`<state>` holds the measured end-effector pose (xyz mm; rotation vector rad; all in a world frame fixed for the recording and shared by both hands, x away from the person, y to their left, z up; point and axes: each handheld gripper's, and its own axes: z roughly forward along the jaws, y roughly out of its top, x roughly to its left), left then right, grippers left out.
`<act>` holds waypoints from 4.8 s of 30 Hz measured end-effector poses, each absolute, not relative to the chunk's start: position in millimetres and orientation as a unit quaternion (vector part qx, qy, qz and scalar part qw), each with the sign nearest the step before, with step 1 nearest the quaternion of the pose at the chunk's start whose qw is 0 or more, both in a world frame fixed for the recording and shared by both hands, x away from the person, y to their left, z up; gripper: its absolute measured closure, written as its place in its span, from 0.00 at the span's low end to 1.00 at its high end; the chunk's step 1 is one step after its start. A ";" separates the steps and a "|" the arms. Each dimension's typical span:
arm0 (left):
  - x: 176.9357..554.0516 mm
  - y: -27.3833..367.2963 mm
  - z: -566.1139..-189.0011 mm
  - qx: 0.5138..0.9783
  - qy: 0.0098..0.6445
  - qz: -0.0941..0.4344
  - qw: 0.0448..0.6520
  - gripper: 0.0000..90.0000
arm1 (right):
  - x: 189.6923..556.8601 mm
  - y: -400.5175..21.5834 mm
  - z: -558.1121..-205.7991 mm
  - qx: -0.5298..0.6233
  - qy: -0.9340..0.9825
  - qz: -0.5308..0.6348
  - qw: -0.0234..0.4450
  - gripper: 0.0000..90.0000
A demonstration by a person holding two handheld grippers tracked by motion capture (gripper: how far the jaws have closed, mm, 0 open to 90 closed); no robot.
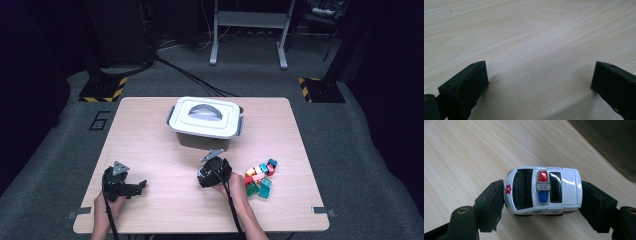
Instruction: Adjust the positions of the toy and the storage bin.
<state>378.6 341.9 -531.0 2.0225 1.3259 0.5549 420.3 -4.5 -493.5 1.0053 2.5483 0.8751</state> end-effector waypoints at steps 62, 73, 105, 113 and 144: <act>378.7 341.4 -531.3 0.770 0.505 0.213 0.326 0.01 | 395.5 -210.5 -445.6 0.538 0.767 0.280 0.209 0.27; 378.7 341.5 -531.3 0.770 0.504 0.214 0.327 0.01 | 399.4 -238.7 -483.8 0.580 0.757 0.234 0.186 0.27; 379.6 340.0 -531.5 0.767 0.510 0.214 0.326 0.00 | 348.8 -269.9 -516.2 0.575 0.729 0.301 0.218 0.00; 382.8 336.6 -530.2 0.763 0.517 0.221 0.319 0.00 | 341.2 -274.2 -528.6 0.566 0.731 0.303 0.232 0.00; 476.7 309.4 -434.3 0.759 0.486 0.189 0.389 0.01 | 339.5 -274.8 -529.8 0.570 0.722 0.309 0.241 0.01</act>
